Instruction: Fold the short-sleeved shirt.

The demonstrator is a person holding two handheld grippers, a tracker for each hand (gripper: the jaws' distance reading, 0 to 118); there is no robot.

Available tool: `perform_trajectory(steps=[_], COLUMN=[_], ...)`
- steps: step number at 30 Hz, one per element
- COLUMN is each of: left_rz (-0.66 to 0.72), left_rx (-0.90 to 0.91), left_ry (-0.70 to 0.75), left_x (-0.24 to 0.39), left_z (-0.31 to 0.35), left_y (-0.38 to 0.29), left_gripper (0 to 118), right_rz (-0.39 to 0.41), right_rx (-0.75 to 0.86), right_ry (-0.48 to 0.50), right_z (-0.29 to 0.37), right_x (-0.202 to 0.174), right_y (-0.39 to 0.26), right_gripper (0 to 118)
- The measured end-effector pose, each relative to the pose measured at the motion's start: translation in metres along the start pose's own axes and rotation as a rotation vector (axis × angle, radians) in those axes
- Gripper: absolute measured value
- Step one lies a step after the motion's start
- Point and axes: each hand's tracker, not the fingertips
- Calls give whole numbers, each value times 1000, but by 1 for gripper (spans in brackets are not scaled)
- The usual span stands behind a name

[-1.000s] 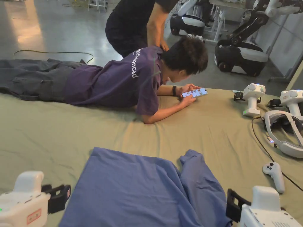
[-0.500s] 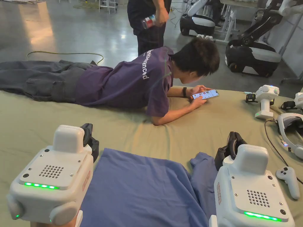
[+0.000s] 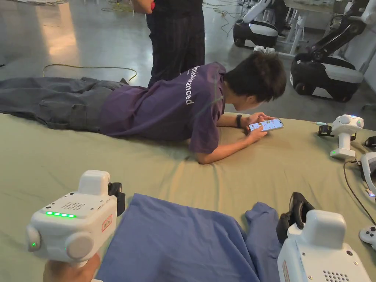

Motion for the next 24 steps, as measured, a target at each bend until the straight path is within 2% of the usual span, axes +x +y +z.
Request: perform_trajectory(steps=[3, 7, 8, 10, 11, 12, 19, 23, 24], left_rz=[-16, 26, 39, 76, 92, 114, 39, -102, -167], left_rx=[-152, -326, -372, -426, -455, -480, -627, -598, -586], left_ry=[-1, -65, -71, -98, -103, -109, -68, 43, 44], left_x=[-17, -33, -35, -40, -40, -41, -15, 14, 21], left_z=[-58, -126, -143, -169, -179, -190, -234, -231, -229], left_y=[7, 19, 22, 26, 27, 28, 15, 10, 8], left_gripper=[0, 1, 11, 40, 52, 58, 58, 57, 50], right_rz=[12, 35, 38, 40, 43, 47, 44, 34, 31], right_rx=[-60, -120, -134, -162, -175, -189, -257, -302, -324], right_ry=[3, -12, -19, -33, -41, -52, -108, -145, -154], right_z=[-9, -18, -20, -23, -24, -24, -28, -30, -32], right_x=[6, 14, 17, 23, 26, 29, 53, 71, 76], right_y=[-12, -28, -33, -41, -44, -47, -65, -69, -71], right_gripper=[0, 0, 0, 0, 0, 0, 0, 0, 0])
